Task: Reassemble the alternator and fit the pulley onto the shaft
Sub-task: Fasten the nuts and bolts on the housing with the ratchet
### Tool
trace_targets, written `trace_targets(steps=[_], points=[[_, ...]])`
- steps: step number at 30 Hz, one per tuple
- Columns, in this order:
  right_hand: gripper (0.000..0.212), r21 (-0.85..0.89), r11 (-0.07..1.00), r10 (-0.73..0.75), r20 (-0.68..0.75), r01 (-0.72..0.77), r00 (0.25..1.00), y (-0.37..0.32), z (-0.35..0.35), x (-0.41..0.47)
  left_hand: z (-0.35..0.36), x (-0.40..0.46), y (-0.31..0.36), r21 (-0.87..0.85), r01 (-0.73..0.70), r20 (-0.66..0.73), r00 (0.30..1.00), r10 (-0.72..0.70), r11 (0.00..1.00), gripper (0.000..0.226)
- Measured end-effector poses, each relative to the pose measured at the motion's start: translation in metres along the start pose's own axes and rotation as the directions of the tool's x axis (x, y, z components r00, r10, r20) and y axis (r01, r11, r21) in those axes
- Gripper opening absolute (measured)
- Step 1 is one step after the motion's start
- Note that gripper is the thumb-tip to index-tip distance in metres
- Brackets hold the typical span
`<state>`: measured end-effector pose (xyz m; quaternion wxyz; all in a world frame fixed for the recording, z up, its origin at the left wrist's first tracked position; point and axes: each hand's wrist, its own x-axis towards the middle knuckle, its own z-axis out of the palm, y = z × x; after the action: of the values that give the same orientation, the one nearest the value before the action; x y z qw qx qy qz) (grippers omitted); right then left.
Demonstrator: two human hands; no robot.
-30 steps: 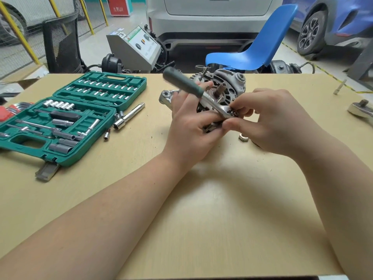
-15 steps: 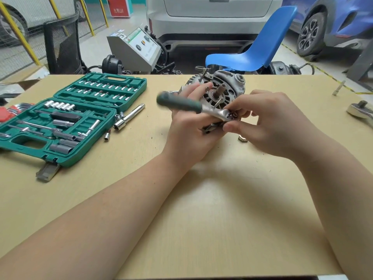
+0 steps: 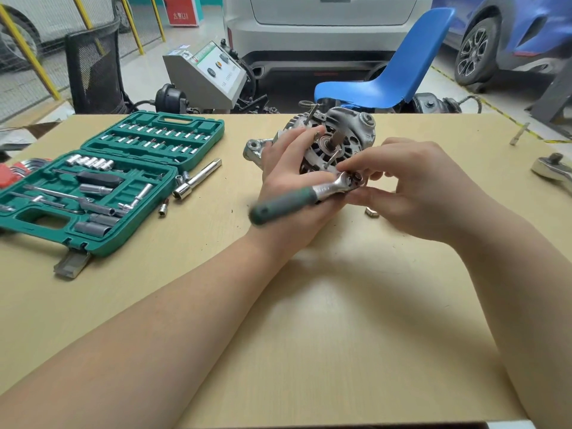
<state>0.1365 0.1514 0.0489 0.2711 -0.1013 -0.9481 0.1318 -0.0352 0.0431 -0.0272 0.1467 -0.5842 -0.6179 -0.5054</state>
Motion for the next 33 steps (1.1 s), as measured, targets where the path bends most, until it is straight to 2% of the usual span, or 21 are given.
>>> trace_targets(steps=[2, 5, 8, 10, 11, 13, 15, 18, 21, 23, 25, 28, 31, 33], points=[[0.031, -0.02, 1.0, 0.002, -0.013, -0.002, 1.0, -0.002, 0.001, -0.001, 0.0, -0.002, -0.002, 0.027, -0.029, -0.004, 1.0, 0.029, 0.999, 0.022], [0.032, -0.103, 0.994, 0.028, -0.08, -0.037, 0.996, -0.009, 0.005, 0.0, 0.002, -0.002, 0.001, 0.026, -0.005, -0.088, 0.996, 0.007, 1.0, 0.06], [0.035, -0.186, 0.98, 0.039, -0.144, -0.066, 0.989, -0.017, 0.01, 0.001, 0.002, -0.001, 0.003, 0.004, 0.054, -0.084, 0.995, -0.054, 0.999, 0.071], [0.046, -0.226, 0.972, 0.029, -0.166, -0.067, 0.986, -0.02, 0.012, 0.002, -0.001, 0.0, 0.002, -0.033, 0.122, -0.025, 0.992, -0.123, 0.992, 0.059], [0.051, -0.241, 0.968, 0.026, -0.167, -0.066, 0.986, -0.022, 0.013, 0.003, -0.003, 0.0, 0.002, -0.035, 0.118, 0.009, 0.993, -0.117, 0.992, 0.043], [0.057, -0.283, 0.957, 0.011, -0.173, -0.06, 0.985, -0.024, 0.013, 0.003, -0.004, -0.001, 0.002, 0.014, 0.039, 0.047, 0.998, -0.04, 0.999, 0.014], [0.057, -0.326, 0.944, -0.022, -0.196, -0.045, 0.98, -0.028, 0.013, 0.002, -0.004, -0.001, 0.003, 0.039, 0.0, 0.029, 1.0, -0.001, 0.999, 0.007], [0.048, -0.284, 0.958, -0.028, -0.199, -0.03, 0.98, -0.032, 0.016, 0.001, -0.005, 0.001, 0.005, -0.037, 0.092, -0.007, 0.996, -0.092, 0.995, 0.037], [0.03, -0.234, 0.972, -0.048, -0.171, 0.007, 0.984, -0.035, 0.016, 0.001, -0.003, 0.0, 0.001, 0.044, 0.122, 0.051, 0.991, -0.125, 0.991, 0.03], [0.025, -0.25, 0.968, -0.061, -0.156, 0.02, 0.986, -0.036, 0.015, 0.001, -0.002, -0.002, 0.0, 0.03, 0.131, 0.035, 0.991, -0.132, 0.991, 0.032], [0.023, -0.269, 0.963, -0.071, -0.149, 0.029, 0.986, -0.036, 0.015, 0.0, -0.001, -0.002, 0.002, 0.009, 0.092, -0.029, 0.995, -0.092, 0.996, 0.031], [0.023, -0.303, 0.952, -0.089, -0.148, 0.04, 0.985, -0.036, 0.015, -0.001, 0.001, -0.002, 0.008, -0.021, 0.035, -0.146, 0.989, -0.038, 0.999, 0.064], [0.025, -0.312, 0.949, -0.095, -0.146, 0.046, 0.985, -0.036, 0.016, -0.001, 0.001, 0.004, 0.0, -0.023, 0.027, -0.207, 0.978, -0.032, 0.999, 0.082], [0.024, -0.317, 0.947, -0.099, -0.157, 0.045, 0.983, -0.036, 0.017, -0.002, 0.005, 0.002, 0.006, -0.029, 0.0, -0.225, 0.974, -0.006, 1.0, 0.082]])
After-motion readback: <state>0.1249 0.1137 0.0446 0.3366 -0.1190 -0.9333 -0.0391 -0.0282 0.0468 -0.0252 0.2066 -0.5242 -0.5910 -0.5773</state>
